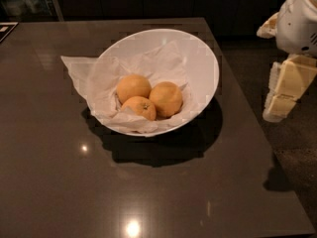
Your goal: Pick orange from white bowl
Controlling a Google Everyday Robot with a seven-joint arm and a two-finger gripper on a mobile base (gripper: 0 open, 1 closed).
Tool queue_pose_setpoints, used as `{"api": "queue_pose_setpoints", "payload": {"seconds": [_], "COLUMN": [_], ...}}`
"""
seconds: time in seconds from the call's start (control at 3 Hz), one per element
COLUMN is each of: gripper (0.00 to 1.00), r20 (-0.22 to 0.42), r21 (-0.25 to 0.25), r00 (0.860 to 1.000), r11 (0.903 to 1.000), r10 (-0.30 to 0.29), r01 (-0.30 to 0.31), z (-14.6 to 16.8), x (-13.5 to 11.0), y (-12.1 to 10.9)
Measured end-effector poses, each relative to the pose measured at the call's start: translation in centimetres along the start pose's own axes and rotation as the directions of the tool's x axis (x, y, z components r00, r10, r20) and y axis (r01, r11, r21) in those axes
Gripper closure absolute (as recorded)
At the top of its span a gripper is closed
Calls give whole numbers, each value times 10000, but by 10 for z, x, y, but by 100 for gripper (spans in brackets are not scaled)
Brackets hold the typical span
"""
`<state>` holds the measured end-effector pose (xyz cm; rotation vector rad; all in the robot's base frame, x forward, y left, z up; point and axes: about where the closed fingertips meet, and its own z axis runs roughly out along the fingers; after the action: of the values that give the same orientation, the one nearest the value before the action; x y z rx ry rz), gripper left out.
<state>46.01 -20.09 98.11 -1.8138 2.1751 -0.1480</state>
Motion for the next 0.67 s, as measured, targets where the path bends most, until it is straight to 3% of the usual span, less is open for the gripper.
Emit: {"api": "queue_pose_setpoints", "payload": {"seconds": [0.33, 0.67], "gripper": [0, 0], "r20": [561, 695], "r21": [-276, -205], "r00": [9975, 9967], "r11": [9986, 9989], "r10": [-436, -412], "r01": [452, 427], "z": [6, 8], "x": [-8, -9], "y": [-13, -14]}}
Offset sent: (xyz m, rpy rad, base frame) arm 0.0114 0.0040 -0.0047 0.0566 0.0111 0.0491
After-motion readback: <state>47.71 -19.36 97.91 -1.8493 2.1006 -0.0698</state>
